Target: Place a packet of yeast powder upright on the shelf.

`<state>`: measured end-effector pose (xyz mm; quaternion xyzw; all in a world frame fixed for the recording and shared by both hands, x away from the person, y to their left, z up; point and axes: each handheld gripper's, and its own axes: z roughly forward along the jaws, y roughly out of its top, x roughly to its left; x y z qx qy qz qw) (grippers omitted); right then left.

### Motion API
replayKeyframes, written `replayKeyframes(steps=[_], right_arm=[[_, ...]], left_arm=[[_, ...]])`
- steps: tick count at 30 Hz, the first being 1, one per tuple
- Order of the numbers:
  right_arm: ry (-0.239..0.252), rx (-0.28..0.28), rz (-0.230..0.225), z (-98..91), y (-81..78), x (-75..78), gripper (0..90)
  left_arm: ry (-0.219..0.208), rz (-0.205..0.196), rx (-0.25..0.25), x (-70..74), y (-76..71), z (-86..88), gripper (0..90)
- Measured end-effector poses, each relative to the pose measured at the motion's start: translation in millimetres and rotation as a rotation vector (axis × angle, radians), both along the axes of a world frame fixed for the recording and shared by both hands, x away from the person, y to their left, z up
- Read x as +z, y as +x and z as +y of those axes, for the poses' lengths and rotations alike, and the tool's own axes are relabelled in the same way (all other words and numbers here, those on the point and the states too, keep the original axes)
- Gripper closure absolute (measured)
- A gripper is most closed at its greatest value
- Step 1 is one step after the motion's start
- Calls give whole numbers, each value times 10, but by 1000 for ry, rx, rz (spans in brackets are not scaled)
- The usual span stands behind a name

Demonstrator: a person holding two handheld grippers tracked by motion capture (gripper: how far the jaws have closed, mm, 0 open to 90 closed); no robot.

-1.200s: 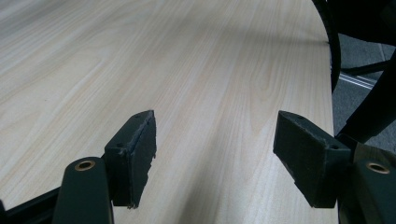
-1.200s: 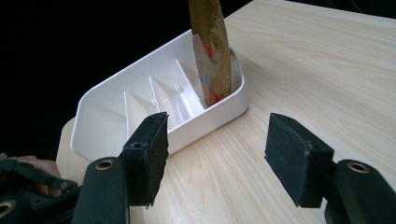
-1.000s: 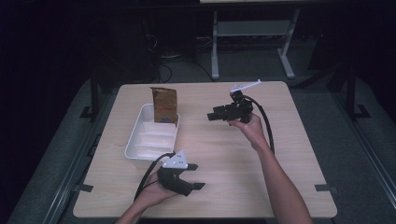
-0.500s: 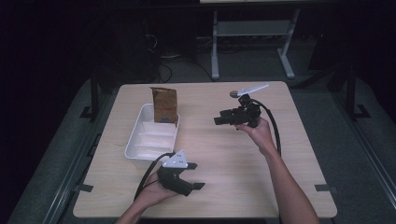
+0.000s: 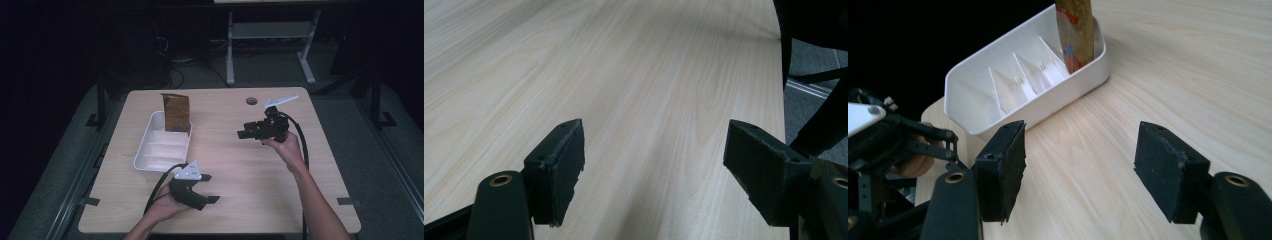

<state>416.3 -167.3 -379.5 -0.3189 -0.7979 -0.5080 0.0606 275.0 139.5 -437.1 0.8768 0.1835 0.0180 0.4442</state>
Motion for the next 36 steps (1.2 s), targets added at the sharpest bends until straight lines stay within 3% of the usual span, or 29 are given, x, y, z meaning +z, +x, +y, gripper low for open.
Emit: replayKeyframes(steps=[6,25,36], right_arm=[[-1,-3,25,-75,-42,-46,348],[-3,-24,2,-289,-292,-62,335],[-8,-43,15,-474,-451,-117,331]], left_arm=[[-3,-6,3,3,2,8,241],[5,5,-2,-9,6,7,242],[2,9,-5,-12,5,6,241]])
